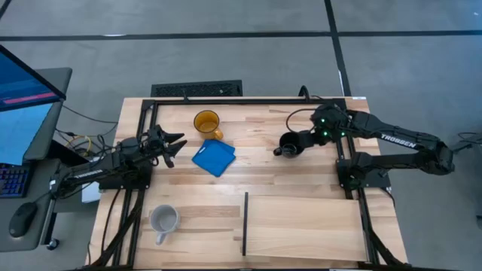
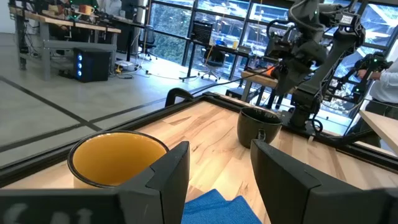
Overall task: Stack small to large cups/mugs on shelf
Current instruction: Put the black mug on the shelf
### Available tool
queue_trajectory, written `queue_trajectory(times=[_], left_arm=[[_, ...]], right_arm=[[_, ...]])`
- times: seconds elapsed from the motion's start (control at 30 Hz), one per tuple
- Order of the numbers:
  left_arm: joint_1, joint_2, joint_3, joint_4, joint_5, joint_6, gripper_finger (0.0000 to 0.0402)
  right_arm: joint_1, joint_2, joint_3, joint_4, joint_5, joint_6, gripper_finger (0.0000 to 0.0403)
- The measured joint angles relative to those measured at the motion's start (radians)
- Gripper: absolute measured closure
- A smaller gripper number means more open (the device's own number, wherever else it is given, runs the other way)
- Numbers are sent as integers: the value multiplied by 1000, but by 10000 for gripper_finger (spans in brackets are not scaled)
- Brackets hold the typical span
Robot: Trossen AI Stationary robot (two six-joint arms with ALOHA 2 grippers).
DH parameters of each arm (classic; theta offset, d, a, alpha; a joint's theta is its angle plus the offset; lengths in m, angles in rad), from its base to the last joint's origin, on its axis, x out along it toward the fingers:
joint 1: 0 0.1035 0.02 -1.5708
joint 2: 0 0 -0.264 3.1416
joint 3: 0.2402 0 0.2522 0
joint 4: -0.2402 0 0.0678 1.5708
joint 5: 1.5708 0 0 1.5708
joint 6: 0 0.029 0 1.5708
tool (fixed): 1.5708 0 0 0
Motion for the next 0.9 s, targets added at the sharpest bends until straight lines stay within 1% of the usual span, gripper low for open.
queue_trajectory(times=[0.17,0.37,0.7,0.9], left_arm=[[0,0,0,0,0,0,239],[0,0,0,0,0,0,239],[0,0,0,0,0,0,239],[0,0,0,0,0,0,239]], right_arm=[[0,4,0,-36,65,-3,203],[0,65,0,-60,133,-17,206],[0,206,0,-35,152,-85,231],[-11,268,0,12,165,-129,245]])
